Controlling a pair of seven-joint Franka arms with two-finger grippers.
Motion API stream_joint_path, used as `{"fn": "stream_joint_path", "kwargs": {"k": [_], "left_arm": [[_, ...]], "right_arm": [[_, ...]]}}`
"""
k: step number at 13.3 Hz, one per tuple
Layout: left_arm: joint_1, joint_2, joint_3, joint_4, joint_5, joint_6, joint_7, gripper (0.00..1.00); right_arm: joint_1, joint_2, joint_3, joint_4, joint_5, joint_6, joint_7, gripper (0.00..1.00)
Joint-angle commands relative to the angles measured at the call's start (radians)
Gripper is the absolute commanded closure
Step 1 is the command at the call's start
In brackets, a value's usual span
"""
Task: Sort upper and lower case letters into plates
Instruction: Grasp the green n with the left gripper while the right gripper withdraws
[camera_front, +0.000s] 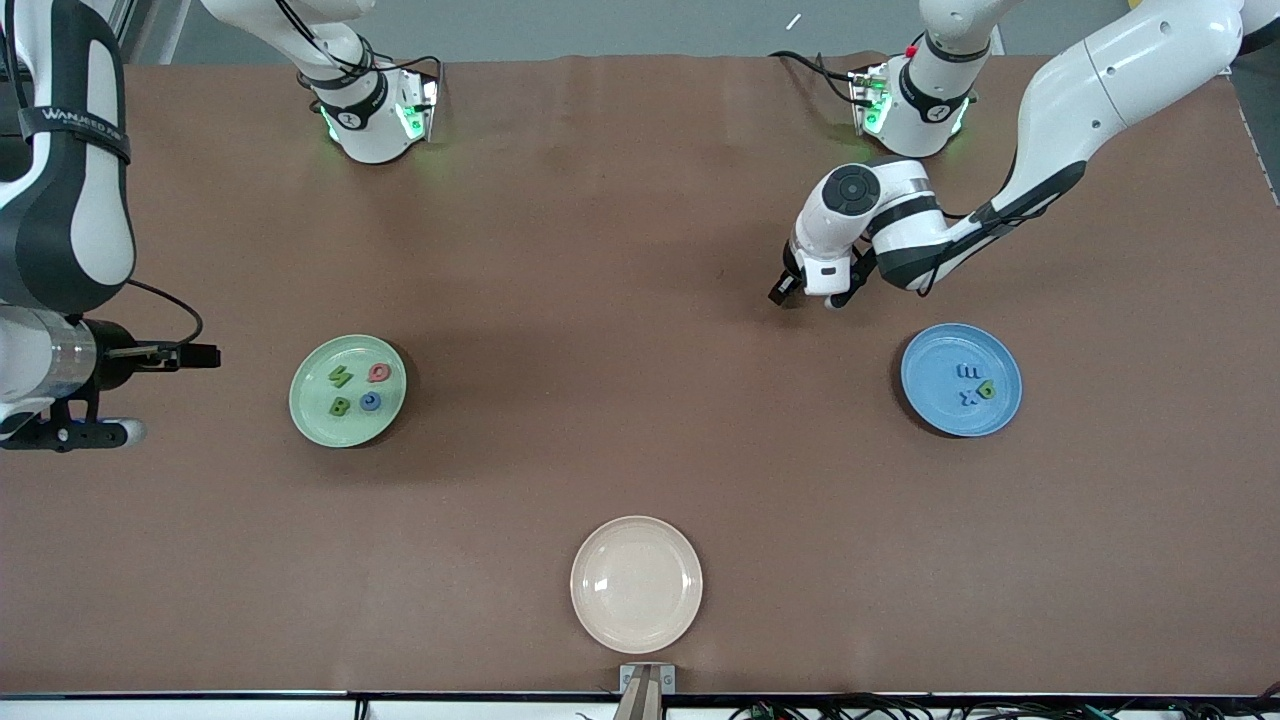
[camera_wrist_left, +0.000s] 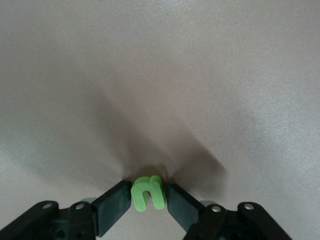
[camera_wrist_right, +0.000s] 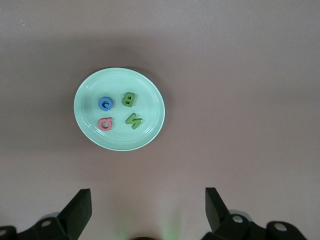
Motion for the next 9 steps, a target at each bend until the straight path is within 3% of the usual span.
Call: {"fn": "stream_joint_path", "kwargs": {"k": [1,6,9], "left_arm": [[-0.015,-0.018,0.019,0.0,0.021,0.026,-0.024,0.72],[-0.01,-0.029,-0.001,0.027,0.021,0.012,0.008,0.78],[0.025,-0.045,-0.054,0.067,0.013,-0.022,0.076,0.8]], "right_arm": [[-0.014,0.014,0.017,0.047,-0.016,-0.012,0.007,0.0],[-0.05,0.004,0.015,0.099,-0.01,-0.022,0.017,0.0],[-0.047,0.0,0.025,0.1,0.02,-0.044,0.021,0.0]]}}
